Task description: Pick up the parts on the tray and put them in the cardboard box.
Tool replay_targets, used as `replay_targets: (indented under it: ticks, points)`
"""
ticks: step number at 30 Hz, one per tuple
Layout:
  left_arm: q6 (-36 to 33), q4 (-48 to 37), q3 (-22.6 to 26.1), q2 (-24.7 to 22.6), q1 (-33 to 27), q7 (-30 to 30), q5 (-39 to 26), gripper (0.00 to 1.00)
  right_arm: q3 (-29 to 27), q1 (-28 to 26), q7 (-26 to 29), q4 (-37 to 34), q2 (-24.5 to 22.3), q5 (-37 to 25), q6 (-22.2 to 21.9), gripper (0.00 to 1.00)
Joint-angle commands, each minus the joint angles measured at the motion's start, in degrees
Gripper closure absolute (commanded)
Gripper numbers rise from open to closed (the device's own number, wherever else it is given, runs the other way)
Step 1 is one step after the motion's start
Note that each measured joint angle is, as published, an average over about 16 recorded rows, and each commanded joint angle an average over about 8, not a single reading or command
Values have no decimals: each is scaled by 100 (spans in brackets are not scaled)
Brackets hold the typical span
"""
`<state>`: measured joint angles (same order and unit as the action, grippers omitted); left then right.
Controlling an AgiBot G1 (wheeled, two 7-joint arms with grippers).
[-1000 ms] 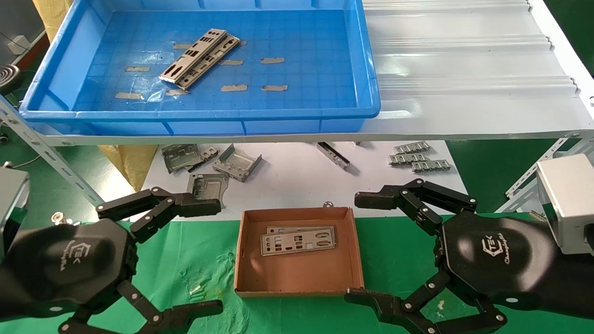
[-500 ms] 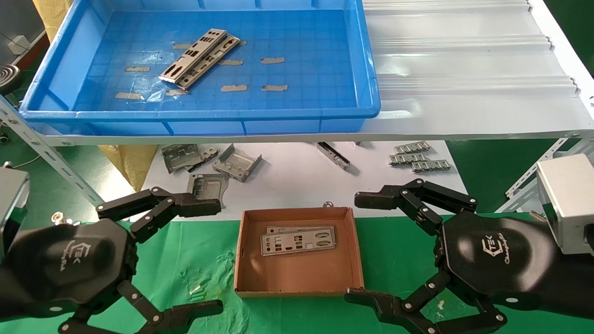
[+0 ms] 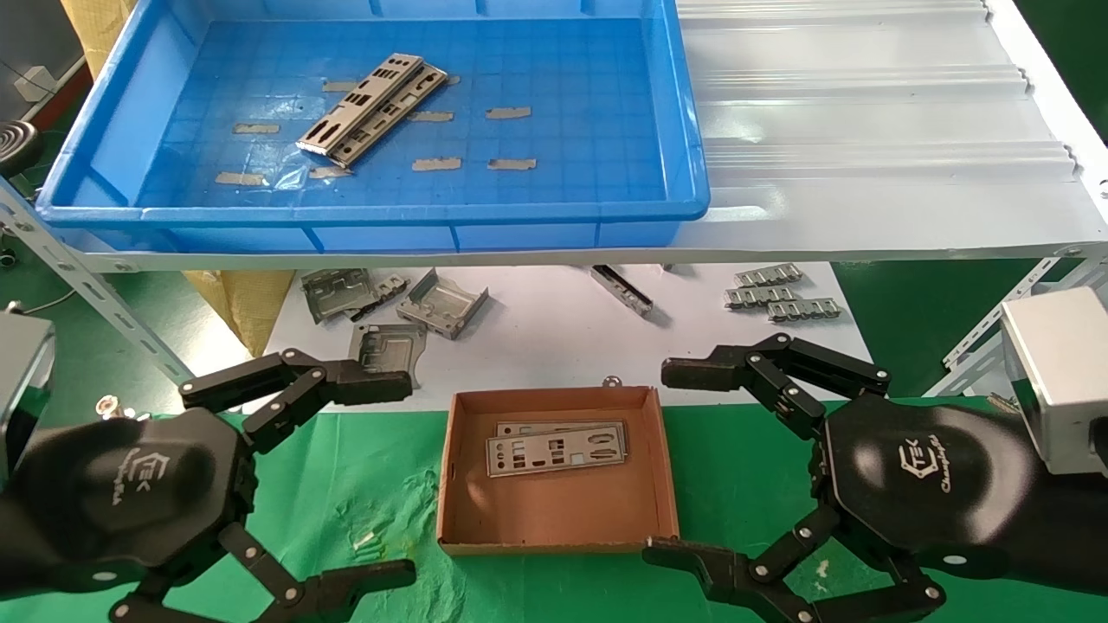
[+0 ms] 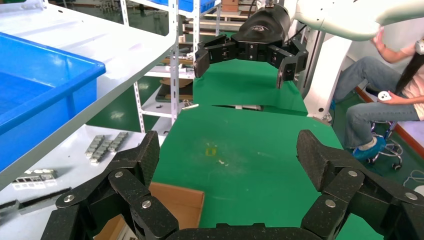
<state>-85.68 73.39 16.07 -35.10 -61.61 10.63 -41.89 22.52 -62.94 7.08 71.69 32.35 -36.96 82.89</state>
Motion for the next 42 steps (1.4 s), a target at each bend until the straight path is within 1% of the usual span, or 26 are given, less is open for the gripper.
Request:
replay_targets:
  ticks: [1, 13, 14, 21, 22, 42]
  points:
    - [0, 0, 0, 0, 0, 0, 0, 0, 0, 0, 0, 0, 0, 0, 0, 0]
    - [0, 0, 0, 0, 0, 0, 0, 0, 0, 0, 0, 0, 0, 0, 0, 0]
    - [0, 0, 0, 0, 0, 0, 0, 0, 0, 0, 0, 0, 0, 0, 0, 6]
    - [0, 0, 0, 0, 0, 0, 0, 0, 0, 0, 0, 0, 0, 0, 0, 94]
    - [0, 0, 0, 0, 0, 0, 0, 0, 0, 0, 0, 0, 0, 0, 0, 100]
    - [0, 0, 0, 0, 0, 0, 0, 0, 0, 0, 0, 0, 0, 0, 0, 100]
